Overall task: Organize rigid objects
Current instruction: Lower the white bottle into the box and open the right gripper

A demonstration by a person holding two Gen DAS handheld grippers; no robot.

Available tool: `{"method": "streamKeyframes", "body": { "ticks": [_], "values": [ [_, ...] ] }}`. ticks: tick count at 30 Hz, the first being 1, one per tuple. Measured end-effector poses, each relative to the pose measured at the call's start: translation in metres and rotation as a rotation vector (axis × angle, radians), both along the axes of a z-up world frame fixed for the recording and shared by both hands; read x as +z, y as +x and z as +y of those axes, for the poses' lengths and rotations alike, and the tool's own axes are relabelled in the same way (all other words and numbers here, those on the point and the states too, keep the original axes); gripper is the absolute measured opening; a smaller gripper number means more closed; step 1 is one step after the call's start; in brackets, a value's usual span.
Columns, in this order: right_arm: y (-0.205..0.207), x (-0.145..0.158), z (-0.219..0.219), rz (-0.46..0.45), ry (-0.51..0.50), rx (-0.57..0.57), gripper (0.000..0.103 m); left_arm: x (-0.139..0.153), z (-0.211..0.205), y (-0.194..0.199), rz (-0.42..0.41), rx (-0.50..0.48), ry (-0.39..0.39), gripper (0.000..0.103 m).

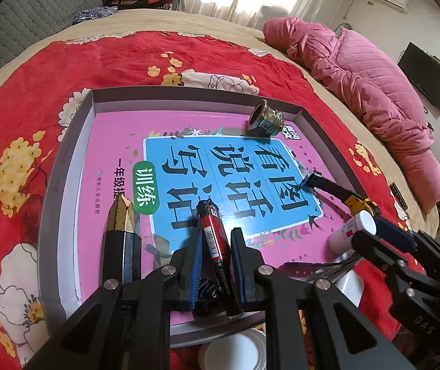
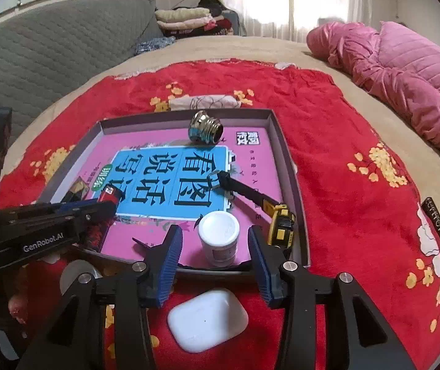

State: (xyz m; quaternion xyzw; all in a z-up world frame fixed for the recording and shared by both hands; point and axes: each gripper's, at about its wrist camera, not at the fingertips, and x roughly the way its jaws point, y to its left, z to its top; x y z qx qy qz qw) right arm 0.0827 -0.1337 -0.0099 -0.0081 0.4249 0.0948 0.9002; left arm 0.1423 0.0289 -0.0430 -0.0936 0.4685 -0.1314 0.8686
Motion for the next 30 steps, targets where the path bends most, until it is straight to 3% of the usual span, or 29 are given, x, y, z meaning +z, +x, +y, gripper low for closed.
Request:
{"method": "streamKeyframes", "body": {
  "ticks": [17,23,25,30],
  "values": [
    [-0.025,0.009,-0.007,-0.032,0.011,0.001,0.053,0.002,0.014,-0.001,0.003,0.012,-0.018,0.019],
    [-0.025,0.011,-0.007,-0.03,0.023,-0.005,0.053,0.001,0.017,-0.001,0.01,0.012,-0.034,0.026],
    [-0.026,0.012,-0.008,-0.032,0.022,-0.008,0.053,0.001,0.017,-0.002,0.007,0.006,-0.041,0.034],
    [-0.026,0.012,-0.008,-0.033,0.021,-0.006,0.054,0.002,0.014,-0.003,0.0,-0.002,-0.029,0.037]
  ]
}}
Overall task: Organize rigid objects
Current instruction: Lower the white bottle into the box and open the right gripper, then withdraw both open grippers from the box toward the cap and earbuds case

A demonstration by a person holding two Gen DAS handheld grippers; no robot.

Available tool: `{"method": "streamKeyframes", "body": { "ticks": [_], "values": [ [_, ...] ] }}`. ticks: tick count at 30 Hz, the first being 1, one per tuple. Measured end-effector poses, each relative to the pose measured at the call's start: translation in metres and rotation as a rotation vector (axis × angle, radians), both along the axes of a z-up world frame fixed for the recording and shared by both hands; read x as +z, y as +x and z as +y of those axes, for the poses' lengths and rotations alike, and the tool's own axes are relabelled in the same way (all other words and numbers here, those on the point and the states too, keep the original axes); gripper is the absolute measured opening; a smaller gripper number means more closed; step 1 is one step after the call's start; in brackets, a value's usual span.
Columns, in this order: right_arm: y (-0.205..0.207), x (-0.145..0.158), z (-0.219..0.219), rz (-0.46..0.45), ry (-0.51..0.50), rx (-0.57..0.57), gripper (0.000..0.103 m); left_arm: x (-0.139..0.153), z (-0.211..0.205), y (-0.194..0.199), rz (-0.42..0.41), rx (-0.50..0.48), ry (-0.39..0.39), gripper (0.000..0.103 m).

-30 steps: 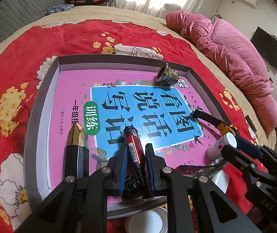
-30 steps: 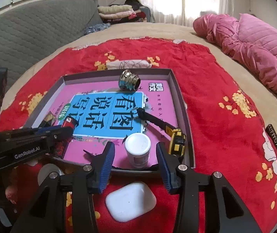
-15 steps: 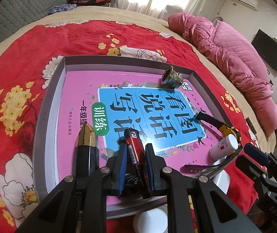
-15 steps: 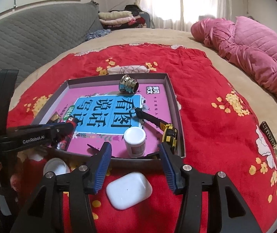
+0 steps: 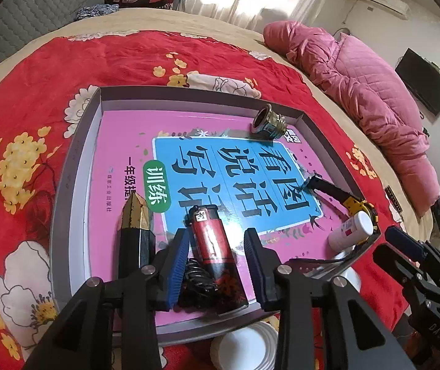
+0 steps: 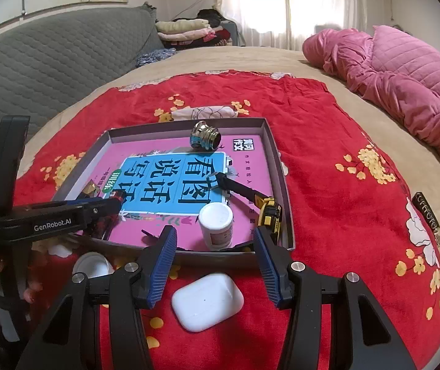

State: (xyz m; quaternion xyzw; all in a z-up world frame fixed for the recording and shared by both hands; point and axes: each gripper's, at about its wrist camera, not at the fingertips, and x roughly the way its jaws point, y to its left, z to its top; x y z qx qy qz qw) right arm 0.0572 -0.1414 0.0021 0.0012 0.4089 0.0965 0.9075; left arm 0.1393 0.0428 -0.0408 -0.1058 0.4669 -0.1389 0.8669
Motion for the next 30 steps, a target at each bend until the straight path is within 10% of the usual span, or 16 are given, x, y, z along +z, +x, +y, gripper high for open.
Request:
{"method": "streamKeyframes", "body": {
  "ticks": [30],
  "values": [
    [-0.008,0.013,-0.001,-0.043,-0.032,-0.019,0.069,0.039,0.004,-0.028,-0.08,0.029,0.03,0.051]
  ]
}}
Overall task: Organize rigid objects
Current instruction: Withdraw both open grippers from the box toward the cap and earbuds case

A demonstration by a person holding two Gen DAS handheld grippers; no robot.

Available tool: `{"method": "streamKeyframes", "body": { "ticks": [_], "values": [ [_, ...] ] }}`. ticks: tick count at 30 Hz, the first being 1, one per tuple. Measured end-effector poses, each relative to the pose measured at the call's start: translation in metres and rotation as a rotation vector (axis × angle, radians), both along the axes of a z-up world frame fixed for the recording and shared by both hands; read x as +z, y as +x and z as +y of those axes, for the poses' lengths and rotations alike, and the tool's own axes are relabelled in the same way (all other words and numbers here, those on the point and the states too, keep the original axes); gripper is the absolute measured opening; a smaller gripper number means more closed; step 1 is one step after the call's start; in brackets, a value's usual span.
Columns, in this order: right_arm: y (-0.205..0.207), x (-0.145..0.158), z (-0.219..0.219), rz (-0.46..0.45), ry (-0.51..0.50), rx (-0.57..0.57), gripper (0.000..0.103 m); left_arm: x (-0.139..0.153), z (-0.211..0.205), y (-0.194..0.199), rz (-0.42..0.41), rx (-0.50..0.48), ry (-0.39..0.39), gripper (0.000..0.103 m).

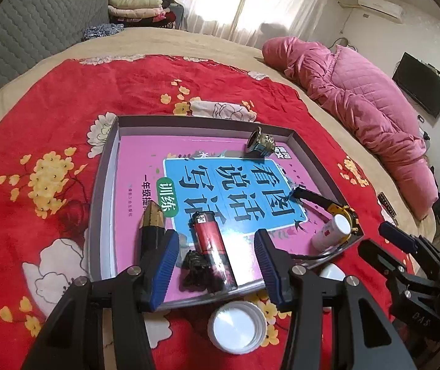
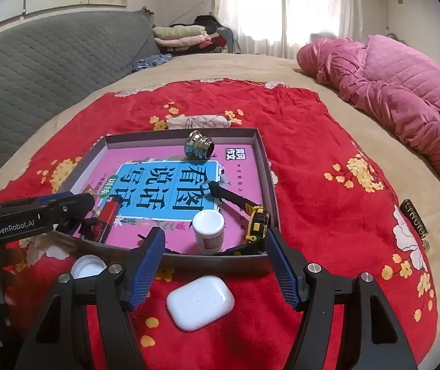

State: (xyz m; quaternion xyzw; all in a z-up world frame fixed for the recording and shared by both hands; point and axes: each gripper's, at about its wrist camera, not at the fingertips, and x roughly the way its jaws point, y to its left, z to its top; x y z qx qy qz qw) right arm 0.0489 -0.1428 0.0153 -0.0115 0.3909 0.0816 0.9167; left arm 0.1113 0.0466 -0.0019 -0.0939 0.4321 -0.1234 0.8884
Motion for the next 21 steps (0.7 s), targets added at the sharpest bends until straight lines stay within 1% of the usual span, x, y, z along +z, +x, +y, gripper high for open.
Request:
{"method": "streamKeyframes", "body": {
  "ticks": [6,9,12,21],
  "values": [
    [-0.006,0.008,-0.002,-0.016,0.014,0.006,0.071,0.009,0.002,-0.012,-0.009,0.013,0.02,0.051],
    [-0.008,0.011,-0.004,-0.022,0.023,0.012,0.071,0.013,0.003,-0.017,-0.012,0.017,0.029,0.058],
    [-0.015,0.013,-0.006,-0.019,0.03,0.027,0.072,0.015,0.005,-0.021,-0.014,0.021,0.036,0.059],
    [-0.033,-0.002,-0.008,0.031,0.025,0.079,0.073,0.015,0.006,-0.039,0.004,0.01,0.064,0.059]
  ]
}}
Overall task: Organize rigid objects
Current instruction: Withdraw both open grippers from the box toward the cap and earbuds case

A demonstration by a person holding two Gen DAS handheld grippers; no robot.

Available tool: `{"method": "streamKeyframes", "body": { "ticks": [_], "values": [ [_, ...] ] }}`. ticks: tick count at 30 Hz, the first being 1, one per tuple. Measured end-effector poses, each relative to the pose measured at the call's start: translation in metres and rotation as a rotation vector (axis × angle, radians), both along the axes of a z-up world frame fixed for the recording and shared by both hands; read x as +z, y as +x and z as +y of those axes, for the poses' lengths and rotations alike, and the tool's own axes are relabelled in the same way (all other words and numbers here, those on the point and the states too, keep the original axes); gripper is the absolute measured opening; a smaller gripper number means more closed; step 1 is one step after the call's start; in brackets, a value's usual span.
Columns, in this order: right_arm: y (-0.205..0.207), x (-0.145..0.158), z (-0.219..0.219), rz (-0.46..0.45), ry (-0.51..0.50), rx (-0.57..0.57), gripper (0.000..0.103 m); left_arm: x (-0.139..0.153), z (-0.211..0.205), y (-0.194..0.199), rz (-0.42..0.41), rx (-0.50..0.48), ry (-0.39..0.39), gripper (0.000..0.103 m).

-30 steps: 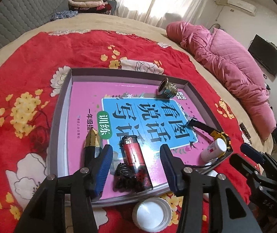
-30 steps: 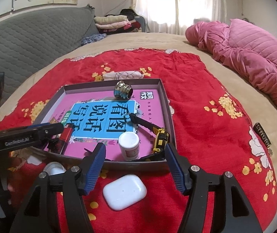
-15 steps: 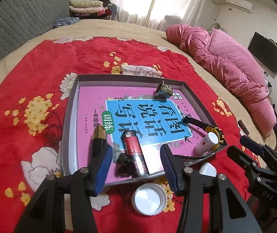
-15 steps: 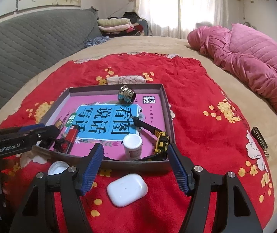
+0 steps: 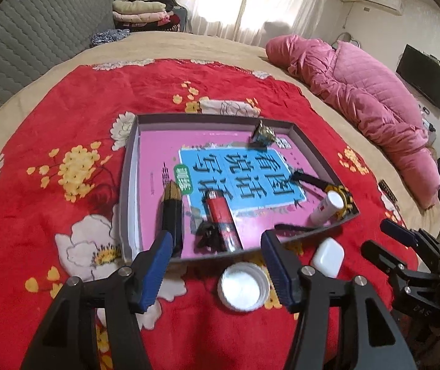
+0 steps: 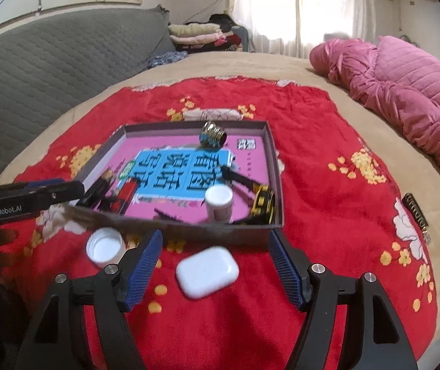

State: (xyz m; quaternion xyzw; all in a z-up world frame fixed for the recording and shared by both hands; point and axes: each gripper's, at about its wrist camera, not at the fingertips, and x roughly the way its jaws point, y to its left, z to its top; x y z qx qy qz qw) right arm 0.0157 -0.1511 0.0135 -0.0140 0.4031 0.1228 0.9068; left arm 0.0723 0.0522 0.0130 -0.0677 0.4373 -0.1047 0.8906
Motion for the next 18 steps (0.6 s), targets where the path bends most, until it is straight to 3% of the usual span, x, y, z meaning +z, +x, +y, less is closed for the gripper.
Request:
{"method": "streamKeyframes", "body": {
  "ticks": [18],
  "values": [
    [-0.002,-0.038,0.002,0.101,-0.014,0.051,0.073,-0.029,-0.036,-0.028,0.099,-0.107,0.071,0.059]
  ]
}}
